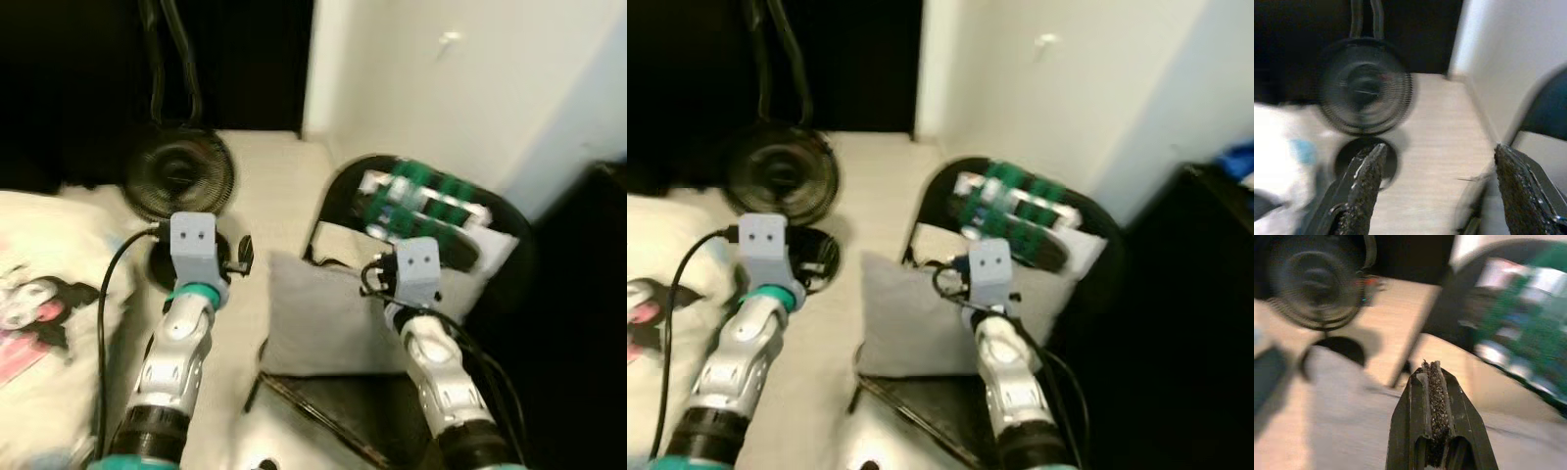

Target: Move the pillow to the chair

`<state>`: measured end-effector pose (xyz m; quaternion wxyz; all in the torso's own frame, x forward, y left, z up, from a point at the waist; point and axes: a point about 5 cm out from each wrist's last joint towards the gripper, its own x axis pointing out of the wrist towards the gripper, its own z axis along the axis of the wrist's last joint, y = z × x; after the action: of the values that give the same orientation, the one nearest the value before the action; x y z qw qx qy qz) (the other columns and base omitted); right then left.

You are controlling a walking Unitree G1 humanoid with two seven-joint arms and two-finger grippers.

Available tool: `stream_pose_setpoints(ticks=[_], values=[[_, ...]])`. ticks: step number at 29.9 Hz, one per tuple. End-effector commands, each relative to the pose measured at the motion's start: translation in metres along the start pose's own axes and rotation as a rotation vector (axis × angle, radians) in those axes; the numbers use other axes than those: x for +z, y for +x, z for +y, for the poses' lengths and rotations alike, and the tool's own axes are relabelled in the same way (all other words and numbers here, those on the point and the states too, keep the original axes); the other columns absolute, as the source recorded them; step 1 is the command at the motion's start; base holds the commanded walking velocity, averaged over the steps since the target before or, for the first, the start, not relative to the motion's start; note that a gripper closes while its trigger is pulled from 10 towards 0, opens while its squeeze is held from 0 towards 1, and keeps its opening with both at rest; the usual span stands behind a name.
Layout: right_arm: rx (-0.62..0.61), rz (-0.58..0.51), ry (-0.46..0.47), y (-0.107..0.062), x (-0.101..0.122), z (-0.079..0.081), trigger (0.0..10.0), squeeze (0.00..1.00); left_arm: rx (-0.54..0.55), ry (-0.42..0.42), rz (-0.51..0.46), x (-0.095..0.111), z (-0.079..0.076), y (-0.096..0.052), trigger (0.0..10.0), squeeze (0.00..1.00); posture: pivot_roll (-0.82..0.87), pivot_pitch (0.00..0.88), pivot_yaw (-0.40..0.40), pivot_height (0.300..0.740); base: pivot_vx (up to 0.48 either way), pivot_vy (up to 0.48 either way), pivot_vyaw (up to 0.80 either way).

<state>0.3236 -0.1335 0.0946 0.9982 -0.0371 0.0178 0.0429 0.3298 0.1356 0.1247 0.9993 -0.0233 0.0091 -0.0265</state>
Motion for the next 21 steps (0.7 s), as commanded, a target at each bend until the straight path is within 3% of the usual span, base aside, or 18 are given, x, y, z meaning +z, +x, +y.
stream_pose_setpoints(ticks=[1, 12, 21], values=[[-0.013, 0.017, -0.006, -0.003, -0.004, -0.003, 10.0, 0.00, -0.010, 0.000, 0.022, -0.005, -0.002, -0.002, 10.0, 0.00, -0.03, 0.045, -0.017, 0.740, 0.000, 0.000, 0.80], [-0.032, 0.006, 0.011, -0.001, -0.002, 0.000, 10.0, 0.00, -0.022, 0.032, 0.056, -0.012, 0.000, -0.003, 10.0, 0.00, 0.00, 0.037, 0.014, 0.740, 0.000, 0.000, 0.80], [-0.026, 0.031, 0.026, -0.004, -0.008, 0.001, 10.0, 0.00, 0.000, 0.050, 0.073, -0.018, 0.001, -0.006, 10.0, 0.00, 0.03, 0.038, -0.021, 0.740, 0.000, 0.000, 0.80]])
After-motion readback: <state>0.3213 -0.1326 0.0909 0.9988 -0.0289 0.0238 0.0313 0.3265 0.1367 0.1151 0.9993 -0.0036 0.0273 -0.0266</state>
